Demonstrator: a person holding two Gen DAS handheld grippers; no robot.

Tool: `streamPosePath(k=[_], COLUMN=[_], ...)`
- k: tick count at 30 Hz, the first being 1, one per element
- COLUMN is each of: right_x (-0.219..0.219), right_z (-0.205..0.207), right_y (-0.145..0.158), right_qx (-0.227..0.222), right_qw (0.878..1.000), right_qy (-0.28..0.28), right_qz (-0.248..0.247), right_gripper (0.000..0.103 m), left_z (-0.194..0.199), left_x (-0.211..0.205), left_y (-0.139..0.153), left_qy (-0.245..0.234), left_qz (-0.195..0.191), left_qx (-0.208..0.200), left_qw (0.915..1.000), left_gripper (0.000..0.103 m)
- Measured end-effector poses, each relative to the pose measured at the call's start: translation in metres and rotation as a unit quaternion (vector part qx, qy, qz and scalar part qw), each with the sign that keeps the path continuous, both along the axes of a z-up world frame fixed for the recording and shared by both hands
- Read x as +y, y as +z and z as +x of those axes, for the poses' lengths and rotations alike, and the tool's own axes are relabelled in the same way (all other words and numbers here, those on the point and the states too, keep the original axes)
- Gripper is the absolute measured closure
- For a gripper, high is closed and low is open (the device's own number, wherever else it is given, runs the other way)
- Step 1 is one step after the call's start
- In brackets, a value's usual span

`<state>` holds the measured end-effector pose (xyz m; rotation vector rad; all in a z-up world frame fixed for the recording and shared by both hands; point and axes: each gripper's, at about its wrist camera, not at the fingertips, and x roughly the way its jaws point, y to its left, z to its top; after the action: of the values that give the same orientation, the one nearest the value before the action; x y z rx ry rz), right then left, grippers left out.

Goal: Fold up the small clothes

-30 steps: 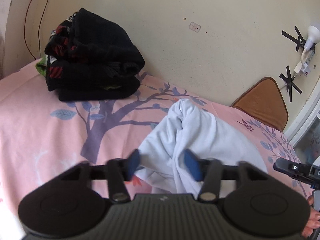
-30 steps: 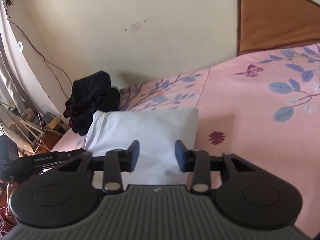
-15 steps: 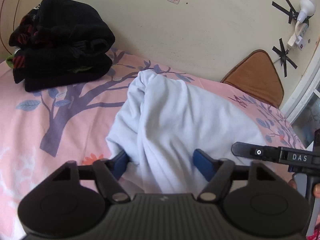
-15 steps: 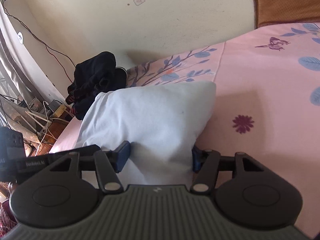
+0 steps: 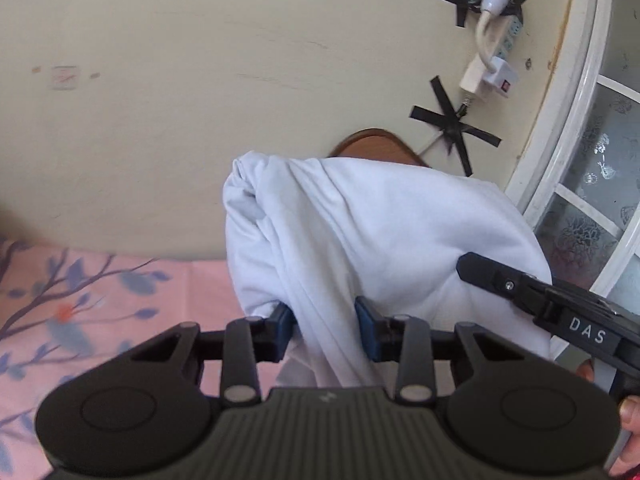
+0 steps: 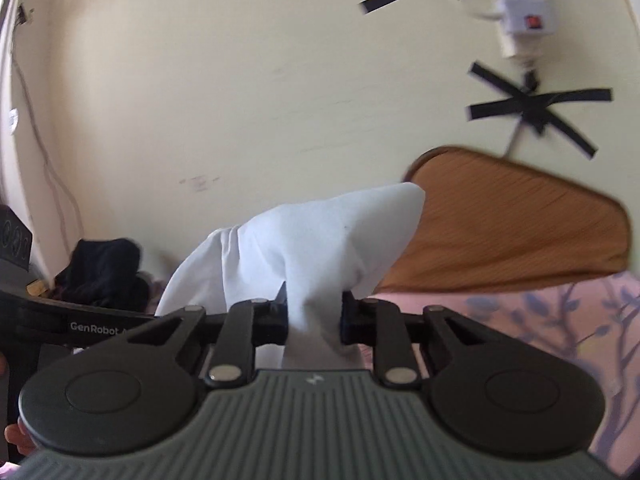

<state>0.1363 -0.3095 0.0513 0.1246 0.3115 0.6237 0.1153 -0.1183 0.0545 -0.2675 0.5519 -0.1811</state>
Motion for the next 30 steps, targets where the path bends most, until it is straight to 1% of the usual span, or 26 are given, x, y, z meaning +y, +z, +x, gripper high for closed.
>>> streamPosePath(k=[2,3,4,6,7,8,9,10,11,12,13,15,18,21,24,27,28,30], right_x=[-0.021,-0.026,-0.031,-0.039,-0.046,-0.056,-0.066,-0.076,-0.083,-0.086,-0.088,-0.090,-0.080,-0.069,-0.059,-0.050,-0.048,-0.045], right_z=[0.031,0.047,0.066,0.100,0.115,0.123,0.125,0.123,0.121,0.117,0.112,0.098,0.063,0.020,-0.021,-0.059,-0.071,-0.090], right_y=[-0.002,-0.007,-0.016,-0.039,-0.051,-0.061,-0.068,-0.074,-0.078,-0.081,-0.082,-0.082,-0.076,-0.077,-0.080,-0.082,-0.083,-0.086], right_qx=[-0.012,-0.015,-0.011,0.018,0.045,0.065,0.072,0.078,0.084,0.087,0.086,0.082,0.084,0.090,0.097,0.096,0.096,0.098], right_qw=[0.999,0.997,0.993,0.979,0.970,0.965,0.966,0.968,0.968,0.967,0.966,0.966,0.970,0.974,0.975,0.975,0.975,0.972], right_qy=[-0.047,-0.070,-0.101,-0.174,-0.210,-0.231,-0.234,-0.233,-0.235,-0.239,-0.243,-0.245,-0.229,-0.208,-0.195,-0.195,-0.198,-0.206], right_qz=[-0.019,-0.035,-0.059,-0.101,-0.114,-0.109,-0.085,-0.054,-0.036,-0.026,-0.023,-0.014,0.007,0.024,0.031,0.035,0.039,0.052], right_gripper=[0.078,0.076,0.069,0.059,0.058,0.058,0.058,0.058,0.058,0.058,0.058,0.058,0.054,0.047,0.045,0.043,0.041,0.038], left_z=[0.042,0.063,0.083,0.114,0.122,0.127,0.125,0.120,0.114,0.108,0.100,0.081,0.047,0.013,-0.024,-0.057,-0.068,-0.085], left_x=[-0.028,-0.042,-0.054,-0.073,-0.078,-0.079,-0.077,-0.074,-0.071,-0.068,-0.065,-0.055,-0.041,-0.032,-0.025,-0.022,-0.021,-0.022], left_y=[-0.006,-0.014,-0.025,-0.054,-0.068,-0.080,-0.088,-0.091,-0.092,-0.092,-0.091,-0.089,-0.088,-0.088,-0.091,-0.091,-0.092,-0.093], left_qy=[-0.008,-0.010,-0.010,0.007,0.012,0.014,0.016,0.018,0.017,0.020,0.028,0.036,0.041,0.049,0.058,0.067,0.071,0.080], left_qz=[0.008,0.024,0.046,0.093,0.104,0.104,0.092,0.084,0.085,0.088,0.093,0.091,0.085,0.093,0.103,0.108,0.113,0.127], left_qx=[-0.001,0.007,0.018,0.057,0.078,0.092,0.093,0.084,0.076,0.072,0.072,0.073,0.074,0.071,0.076,0.069,0.068,0.068], left_qw=[0.9999,0.9996,0.9987,0.9941,0.9914,0.9902,0.9913,0.9927,0.9934,0.9933,0.9927,0.9925,0.9928,0.9920,0.9901,0.9895,0.9888,0.9863], left_gripper=[0.063,0.060,0.056,0.057,0.059,0.056,0.055,0.054,0.052,0.052,0.054,0.054,0.054,0.054,0.054,0.052,0.049,0.049])
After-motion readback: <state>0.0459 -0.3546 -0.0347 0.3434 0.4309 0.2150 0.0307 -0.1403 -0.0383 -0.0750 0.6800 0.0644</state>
